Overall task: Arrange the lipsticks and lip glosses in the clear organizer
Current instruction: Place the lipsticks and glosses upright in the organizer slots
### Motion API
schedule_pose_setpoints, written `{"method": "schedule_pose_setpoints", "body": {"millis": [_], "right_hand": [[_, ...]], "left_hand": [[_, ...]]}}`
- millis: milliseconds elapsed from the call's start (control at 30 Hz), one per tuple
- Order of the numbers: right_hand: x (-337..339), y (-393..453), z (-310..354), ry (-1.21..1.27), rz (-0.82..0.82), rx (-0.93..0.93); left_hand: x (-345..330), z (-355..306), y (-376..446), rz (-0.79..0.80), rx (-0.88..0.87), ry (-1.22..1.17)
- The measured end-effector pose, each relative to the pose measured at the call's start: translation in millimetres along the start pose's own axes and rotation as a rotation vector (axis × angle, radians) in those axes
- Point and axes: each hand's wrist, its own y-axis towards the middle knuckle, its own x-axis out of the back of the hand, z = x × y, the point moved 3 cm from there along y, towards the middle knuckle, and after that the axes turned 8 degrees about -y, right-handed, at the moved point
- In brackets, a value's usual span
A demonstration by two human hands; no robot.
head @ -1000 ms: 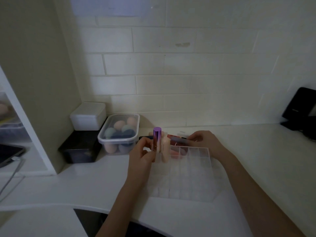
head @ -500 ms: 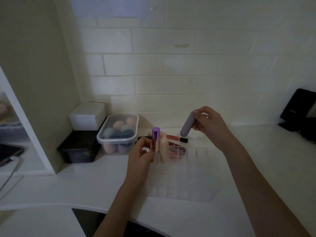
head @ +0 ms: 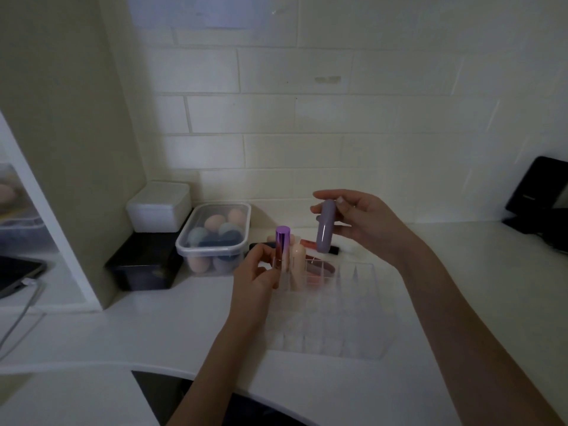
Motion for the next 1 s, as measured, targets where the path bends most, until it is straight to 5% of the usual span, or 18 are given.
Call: {"method": "schedule_pose_setpoints", "body": {"millis": [467, 1000], "right_hand": [[-7, -8, 11, -0.244, 0.250, -0.074], [-12, -2, 5, -0.658, 0.308, -0.099]], "left_hand": [[0, 2, 2, 0.005, -0.012, -0.024], [-1, -1, 2, 0.016, -0.046, -0.045]]}}
